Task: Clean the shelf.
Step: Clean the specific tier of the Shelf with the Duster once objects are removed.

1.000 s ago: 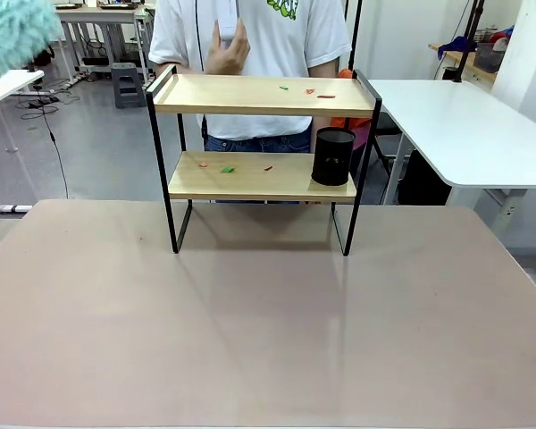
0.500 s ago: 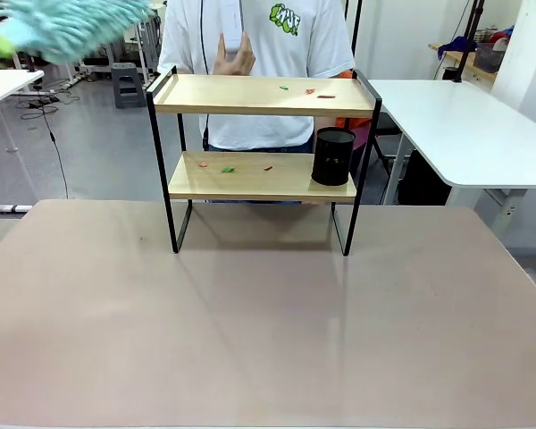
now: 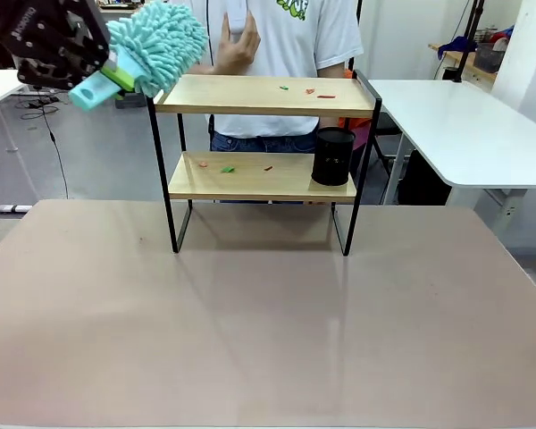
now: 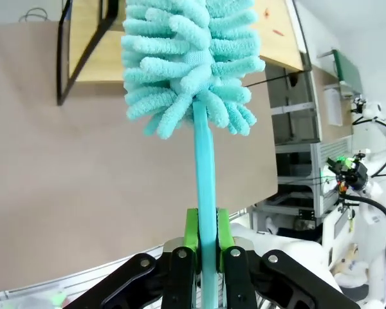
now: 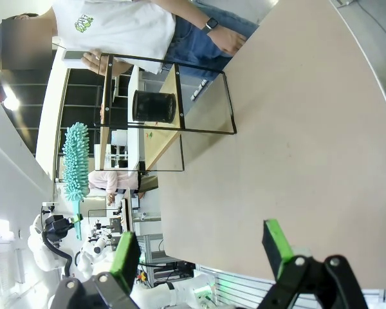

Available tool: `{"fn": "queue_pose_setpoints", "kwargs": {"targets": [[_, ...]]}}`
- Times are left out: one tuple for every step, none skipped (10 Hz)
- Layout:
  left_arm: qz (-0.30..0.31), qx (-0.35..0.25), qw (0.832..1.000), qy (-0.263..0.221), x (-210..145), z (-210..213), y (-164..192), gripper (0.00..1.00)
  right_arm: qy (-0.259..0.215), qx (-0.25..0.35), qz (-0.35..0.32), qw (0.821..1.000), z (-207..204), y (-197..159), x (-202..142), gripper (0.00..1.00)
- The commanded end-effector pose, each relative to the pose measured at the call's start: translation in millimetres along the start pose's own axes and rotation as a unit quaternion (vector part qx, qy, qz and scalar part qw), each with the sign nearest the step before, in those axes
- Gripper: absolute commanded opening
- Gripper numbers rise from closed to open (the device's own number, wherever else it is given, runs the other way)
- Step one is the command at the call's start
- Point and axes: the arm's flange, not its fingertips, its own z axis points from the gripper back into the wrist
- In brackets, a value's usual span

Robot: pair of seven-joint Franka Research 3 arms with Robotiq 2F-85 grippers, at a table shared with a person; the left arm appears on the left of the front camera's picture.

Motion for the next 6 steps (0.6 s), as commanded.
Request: {"fn": "queue_pose_setpoints", "kwargs": {"targets": [[-0.006,0.004,1.0,0.006,3.8,21.1,8.1,0.13,-0.006,0.01,0.012,1.0,-0.9,0.9,2.7,1.0],[-0.006,0.004,1.0,0.006,3.8,21.1,8.1,0.13,-0.006,0.01,0.012,1.0,-0.9,0.9,2.7,1.0],[0.0,0.003,1.0,0.002,2.3,9.3,7.4,0.13,-0.006,0.01,0.012,1.0,-0.9,0.9,2.7,1.0],[-0.008,0.0,1.0,-0.008,-2.5,13.9,0.3,0.13,-0.006,0.01,0.012,1.0,-0.9,0.9,2.7,1.0],[-0.018,0.019,1.0,-0.012,6.5,-0.4,-15.3,0.13,-0.006,0.01,0.012,1.0,-0.9,0.9,2.7,1.0],[-0.033,0.035,0.999,-0.009,18.1,-15.8,-31.0,0.13,-0.006,0.01,0.012,1.0,-0.9,0.9,2.7,1.0]]}}
